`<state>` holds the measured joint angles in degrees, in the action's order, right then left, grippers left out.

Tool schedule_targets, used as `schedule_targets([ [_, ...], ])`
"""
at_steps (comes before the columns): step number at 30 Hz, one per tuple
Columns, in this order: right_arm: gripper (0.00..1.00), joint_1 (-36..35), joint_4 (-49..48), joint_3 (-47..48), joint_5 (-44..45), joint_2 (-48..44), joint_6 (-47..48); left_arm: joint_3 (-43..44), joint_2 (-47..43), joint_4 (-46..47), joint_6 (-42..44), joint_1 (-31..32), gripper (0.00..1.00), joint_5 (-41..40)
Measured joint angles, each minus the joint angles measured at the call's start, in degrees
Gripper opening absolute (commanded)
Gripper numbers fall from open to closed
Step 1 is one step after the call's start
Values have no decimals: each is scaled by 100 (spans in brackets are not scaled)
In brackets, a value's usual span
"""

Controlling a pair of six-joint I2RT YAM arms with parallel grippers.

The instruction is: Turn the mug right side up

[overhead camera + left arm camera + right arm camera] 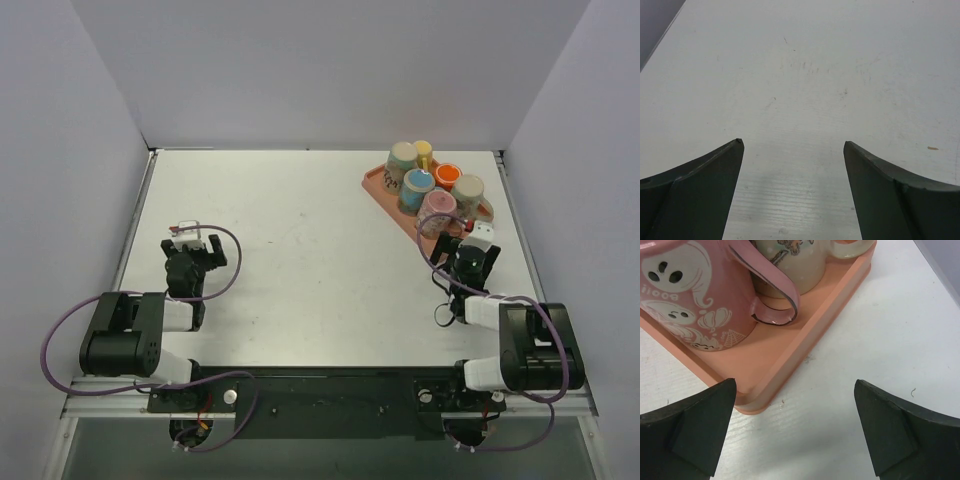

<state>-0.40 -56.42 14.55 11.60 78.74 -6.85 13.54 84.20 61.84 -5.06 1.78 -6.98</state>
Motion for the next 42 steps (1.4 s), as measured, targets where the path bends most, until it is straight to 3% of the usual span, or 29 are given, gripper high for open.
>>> schedule_targets([
  [4,99,0,813,345,-4,-201,-61,0,2,0,0,0,92,0],
  [12,99,330,2354,1014,-490,-1495,-461,0,13,0,37,11,92,-2],
  [16,90,553,3517,1703,-1099,-1547,-918,118,-7,-289,35,13,91,-13],
  [22,89,715,4450,2293,-1729,-1547,-1189,2332,-28,-3145,157,11,83,315],
  [26,69,763,4815,2581,-1915,-1419,-717,3923,-68,-5034,291,13,82,940],
  [31,64,1043,4900,3158,-2293,-673,131,5322,-199,-6970,382,15,82,1534],
  [38,61,1320,5466,4207,-3071,765,1578,5779,-546,-8599,651,15,82,1781],
  [42,59,1316,5681,4520,-3324,1147,2319,5807,-614,-9189,855,15,81,1775],
])
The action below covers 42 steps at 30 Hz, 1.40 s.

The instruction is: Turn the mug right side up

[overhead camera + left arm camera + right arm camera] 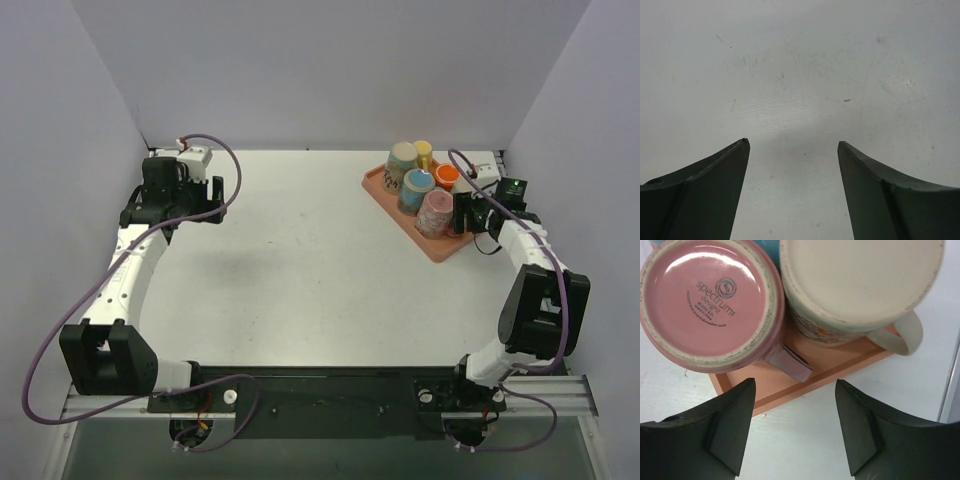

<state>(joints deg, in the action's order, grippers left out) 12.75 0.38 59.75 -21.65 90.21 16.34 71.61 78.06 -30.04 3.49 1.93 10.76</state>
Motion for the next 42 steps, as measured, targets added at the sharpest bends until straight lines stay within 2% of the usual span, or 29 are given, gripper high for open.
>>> schedule_targets([
  [4,56,-48,221,179,-149,232,680,0,-31,-385,157,0,81,-37],
  [14,46,-245,520,350,-153,761,1512,247,11,-640,195,0,81,-153],
  [16,39,-275,518,380,-116,815,1598,304,39,-643,197,0,81,-153],
  [17,30,-297,518,380,-85,822,1652,321,55,-643,197,0,81,-155],
  [23,0,-369,555,391,33,846,1869,334,85,-671,195,0,81,-153],
  [30,0,-474,638,433,184,817,1727,334,85,-713,195,2,80,-146],
  [35,0,-739,841,356,518,391,1276,337,76,-798,232,66,78,31],
  [39,0,-973,1088,334,745,-236,763,334,-31,-960,535,184,78,332],
  [42,0,-1025,1189,334,745,-632,352,192,-396,-933,1091,254,79,693],
])
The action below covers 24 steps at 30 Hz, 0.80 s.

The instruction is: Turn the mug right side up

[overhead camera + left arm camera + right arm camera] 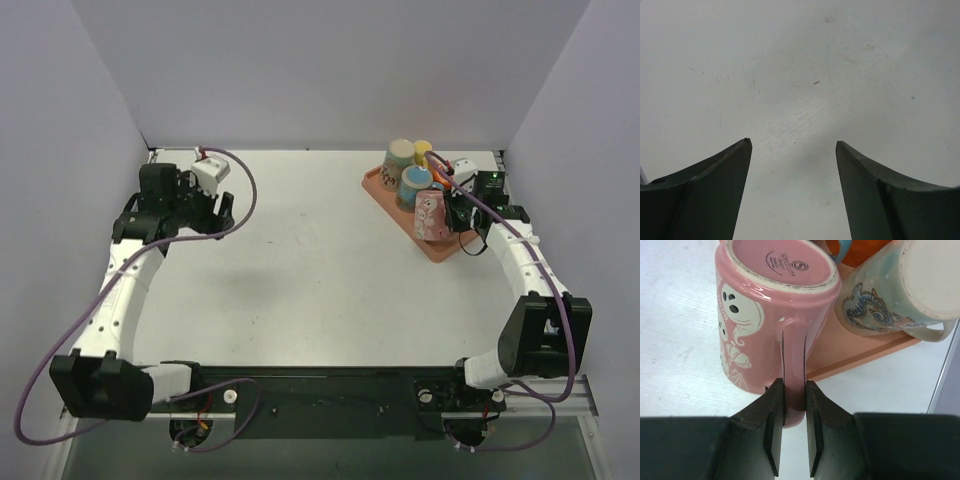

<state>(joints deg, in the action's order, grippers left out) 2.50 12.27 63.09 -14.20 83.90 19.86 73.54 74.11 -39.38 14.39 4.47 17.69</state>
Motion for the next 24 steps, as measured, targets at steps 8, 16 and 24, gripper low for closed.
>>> schedule_targets([
  [8,0,-31,140,-2,74,-164,-879,-951,-1344,800,1128,433,77,813],
  [16,0,131,149,-66,151,-164,-1412,-1526,-1355,1635,1117,1211,77,785],
  [24,0,358,138,-203,243,-160,-2308,-2155,-1611,2621,1495,1965,75,398],
])
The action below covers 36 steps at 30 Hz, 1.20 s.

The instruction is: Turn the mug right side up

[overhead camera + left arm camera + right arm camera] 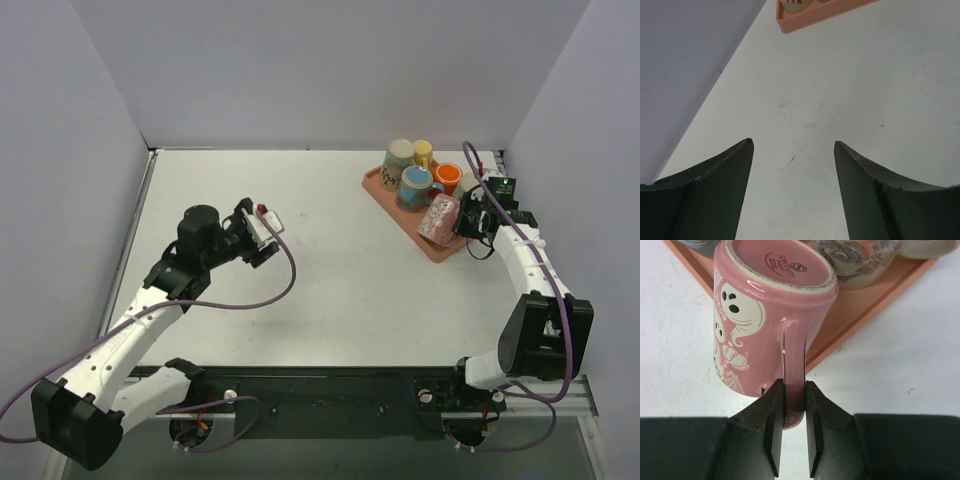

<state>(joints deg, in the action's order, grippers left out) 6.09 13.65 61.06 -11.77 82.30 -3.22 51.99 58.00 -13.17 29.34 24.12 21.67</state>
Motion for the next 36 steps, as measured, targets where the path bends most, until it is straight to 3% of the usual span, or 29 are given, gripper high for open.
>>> schedule_targets([
  [6,0,101,-111,-280,107,-74,-614,-887,48,1373,662,1067,74,-485],
  [11,0,125,-129,-474,192,-417,-1032,-1110,267,2271,876,1451,73,-809],
  [20,0,378,-452,-798,42,-632,-1939,-1110,396,2927,883,1606,73,-1075],
  [36,0,522,-750,-964,-116,-925,-2634,-1215,715,3491,940,1790,73,-1093],
])
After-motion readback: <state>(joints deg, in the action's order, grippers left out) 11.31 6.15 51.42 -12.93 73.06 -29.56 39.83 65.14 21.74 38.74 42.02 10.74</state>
